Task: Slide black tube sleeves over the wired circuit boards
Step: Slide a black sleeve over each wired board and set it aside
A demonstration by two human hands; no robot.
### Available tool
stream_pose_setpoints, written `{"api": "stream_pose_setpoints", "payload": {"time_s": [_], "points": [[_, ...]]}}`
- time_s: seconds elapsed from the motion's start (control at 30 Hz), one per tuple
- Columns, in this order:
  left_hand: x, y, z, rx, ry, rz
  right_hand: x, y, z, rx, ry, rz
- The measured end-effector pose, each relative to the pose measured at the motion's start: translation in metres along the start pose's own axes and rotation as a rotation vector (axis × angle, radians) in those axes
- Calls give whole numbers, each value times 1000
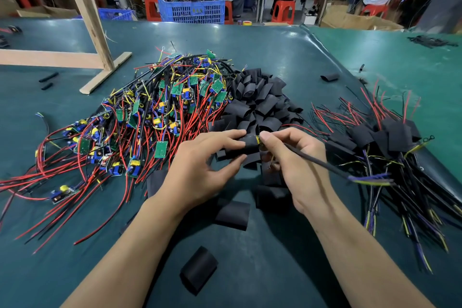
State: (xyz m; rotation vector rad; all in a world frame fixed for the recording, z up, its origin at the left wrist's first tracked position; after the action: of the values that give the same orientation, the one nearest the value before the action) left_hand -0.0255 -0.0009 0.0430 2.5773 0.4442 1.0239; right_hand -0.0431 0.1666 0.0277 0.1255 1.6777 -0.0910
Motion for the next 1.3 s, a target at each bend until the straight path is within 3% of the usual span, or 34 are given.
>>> {"api": "stream_pose_setpoints", "payload": {"time_s": [0.4, 0.67, 1.03, 1.3], "points": [[-4, 5, 1, 44, 24, 53, -11, -2, 4, -310, -88, -89], [-4, 2, 2, 20, 8, 47, -2, 3, 0, -180, -230, -188], [-4, 0, 0, -9, 59, 89, 4, -3, 2, -277, -371, -205], [-3, 2, 0, -29, 103, 120, 5, -5, 2, -282, -362, -212]]}}
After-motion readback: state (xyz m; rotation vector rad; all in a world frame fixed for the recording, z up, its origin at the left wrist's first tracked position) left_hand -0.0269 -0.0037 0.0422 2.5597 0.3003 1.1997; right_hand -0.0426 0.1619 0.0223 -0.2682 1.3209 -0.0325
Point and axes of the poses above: each hand's wrist, its own z-axis away from the middle knuckle, its own y-axis out of the back of the hand, x = y × z, the point moved 5 cm from there along -z, towards the middle knuckle, and after that the axes turned 6 degrees about z, right-handed, at the moved point
